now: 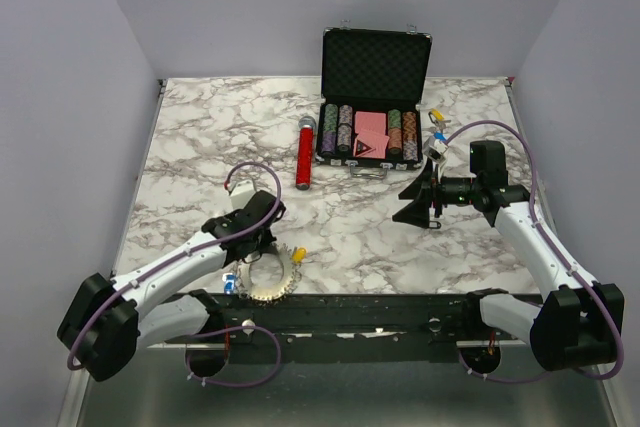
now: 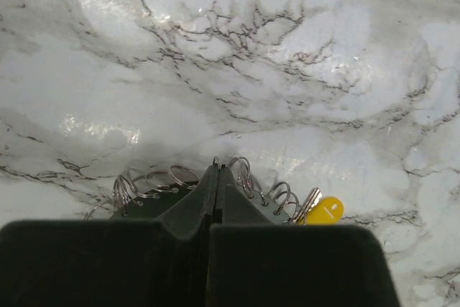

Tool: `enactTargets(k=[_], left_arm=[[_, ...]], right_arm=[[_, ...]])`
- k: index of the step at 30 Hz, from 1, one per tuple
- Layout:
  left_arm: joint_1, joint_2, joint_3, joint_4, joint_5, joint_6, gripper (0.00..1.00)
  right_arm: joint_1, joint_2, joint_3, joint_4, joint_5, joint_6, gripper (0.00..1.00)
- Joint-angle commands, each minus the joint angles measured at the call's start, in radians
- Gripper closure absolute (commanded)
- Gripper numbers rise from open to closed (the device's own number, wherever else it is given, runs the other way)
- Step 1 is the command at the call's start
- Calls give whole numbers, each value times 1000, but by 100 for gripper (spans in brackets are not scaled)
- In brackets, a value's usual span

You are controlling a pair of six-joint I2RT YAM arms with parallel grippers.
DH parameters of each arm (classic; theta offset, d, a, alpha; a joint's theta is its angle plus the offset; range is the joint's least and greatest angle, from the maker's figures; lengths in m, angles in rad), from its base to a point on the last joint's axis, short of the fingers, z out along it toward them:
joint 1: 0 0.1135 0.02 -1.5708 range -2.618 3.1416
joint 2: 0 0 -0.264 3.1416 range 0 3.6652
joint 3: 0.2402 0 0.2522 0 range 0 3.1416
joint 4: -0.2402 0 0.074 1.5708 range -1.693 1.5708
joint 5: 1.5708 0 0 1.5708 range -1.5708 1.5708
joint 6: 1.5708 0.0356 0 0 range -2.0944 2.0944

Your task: Put the keys on the keyring

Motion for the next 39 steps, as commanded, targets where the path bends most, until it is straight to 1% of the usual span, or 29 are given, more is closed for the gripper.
enactTargets(k=[1, 5, 11, 20, 23, 25, 31, 32, 39], left_arm=[[6, -45, -2, 116, 48, 131, 100], [6, -77, -13, 189, 111, 222, 100], [6, -109, -25, 277, 189, 316, 100], [0, -160, -47, 448, 370, 512, 100], [-10, -171, -47, 487, 415, 576, 100], [-17, -172, -45, 508, 473, 616, 100], [-60, -169, -50, 550, 534, 681, 100], [-68, -169, -51, 579, 539, 690, 100], [-138, -146, -56, 620, 530, 725, 100]], right_arm=[[-6, -16, -9, 13, 19, 4, 12], [-6, -15, -9, 13, 19, 3, 12], [-7, -13, -9, 13, 18, 1, 12], [-6, -11, -9, 13, 16, 0, 12], [-6, -13, -9, 13, 16, -3, 12], [-6, -11, -11, 13, 16, -2, 12], [-6, -7, -11, -4, 3, -26, 11], [-7, -8, -11, -7, -5, -37, 11], [-6, -5, -9, -39, -34, -83, 12]])
